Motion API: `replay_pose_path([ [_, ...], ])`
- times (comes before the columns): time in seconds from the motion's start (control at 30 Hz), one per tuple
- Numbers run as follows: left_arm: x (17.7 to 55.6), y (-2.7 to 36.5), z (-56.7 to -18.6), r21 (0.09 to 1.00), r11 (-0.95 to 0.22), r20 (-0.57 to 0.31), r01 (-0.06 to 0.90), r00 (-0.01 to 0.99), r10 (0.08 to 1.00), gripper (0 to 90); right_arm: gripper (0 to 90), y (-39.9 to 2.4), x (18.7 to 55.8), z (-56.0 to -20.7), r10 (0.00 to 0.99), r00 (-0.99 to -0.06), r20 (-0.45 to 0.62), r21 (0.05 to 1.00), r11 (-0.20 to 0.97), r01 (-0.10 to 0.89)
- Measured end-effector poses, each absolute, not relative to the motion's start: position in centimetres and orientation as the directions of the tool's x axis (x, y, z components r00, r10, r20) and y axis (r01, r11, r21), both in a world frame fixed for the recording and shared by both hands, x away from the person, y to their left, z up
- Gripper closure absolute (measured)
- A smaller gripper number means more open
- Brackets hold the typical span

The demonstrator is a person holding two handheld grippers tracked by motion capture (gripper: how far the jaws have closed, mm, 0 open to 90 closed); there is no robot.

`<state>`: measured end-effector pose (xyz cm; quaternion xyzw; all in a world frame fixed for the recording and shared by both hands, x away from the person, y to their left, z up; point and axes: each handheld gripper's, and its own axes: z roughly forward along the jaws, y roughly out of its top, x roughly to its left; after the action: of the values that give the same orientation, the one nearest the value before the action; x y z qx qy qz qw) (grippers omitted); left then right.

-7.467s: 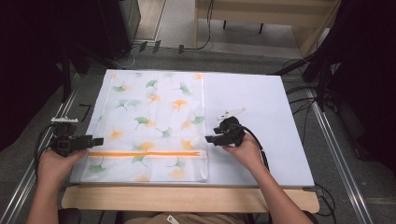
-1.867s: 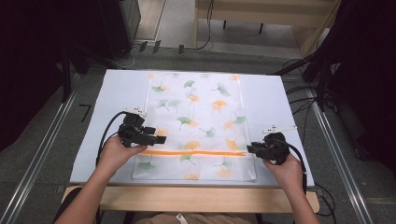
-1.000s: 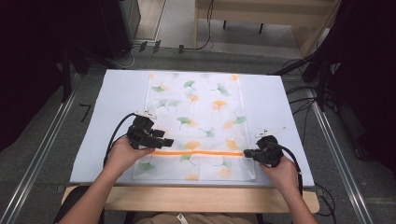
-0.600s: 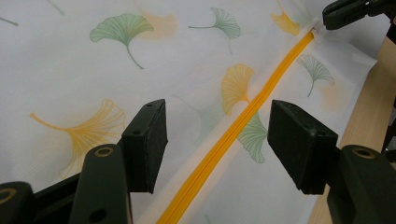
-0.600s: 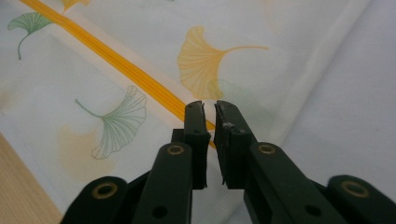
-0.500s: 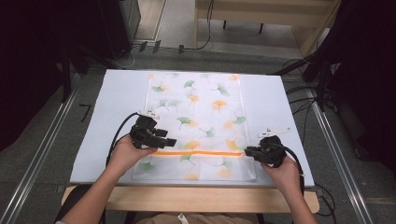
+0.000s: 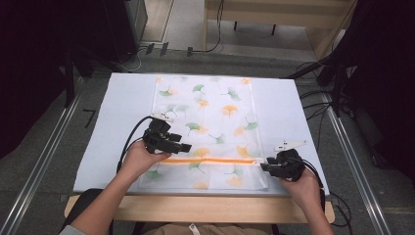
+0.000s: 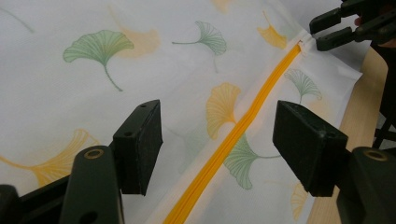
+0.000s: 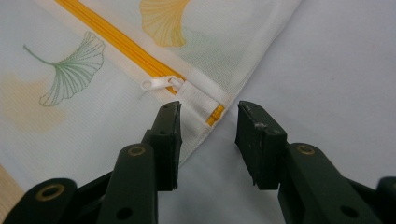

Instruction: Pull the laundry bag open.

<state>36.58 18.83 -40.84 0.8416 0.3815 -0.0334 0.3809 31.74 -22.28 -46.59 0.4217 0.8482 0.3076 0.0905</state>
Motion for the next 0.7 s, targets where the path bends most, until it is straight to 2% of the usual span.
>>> replay_pose_path([
  [0.2, 36.8, 18.4, -41.1, 0.6, -0.401, -0.376, 0.692, 0.687, 0.622, 29.0, 60.8, -21.5, 31.8, -46.8, 0.771, -0.633, 0.072, 0.609, 0.469, 0.64],
  [0.4, 36.4, 18.0, -41.1, 0.614, -0.406, -0.357, 0.677, 0.697, 0.622, 29.5, 65.1, -20.8, 32.1, -46.9, 0.785, -0.617, 0.059, 0.609, 0.461, 0.645],
  [0.53, 36.3, 17.5, -41.3, 0.611, -0.43, -0.358, 0.664, 0.717, 0.598, 45.2, 69.0, -20.5, 32.1, -46.8, 0.8, -0.597, 0.056, 0.602, 0.45, 0.66],
  [0.7, 35.9, 16.8, -41.3, 0.627, -0.451, -0.339, 0.635, 0.744, 0.576, 57.3, 77.7, -20.1, 32.2, -46.7, 0.807, -0.588, 0.055, 0.592, 0.448, 0.67],
])
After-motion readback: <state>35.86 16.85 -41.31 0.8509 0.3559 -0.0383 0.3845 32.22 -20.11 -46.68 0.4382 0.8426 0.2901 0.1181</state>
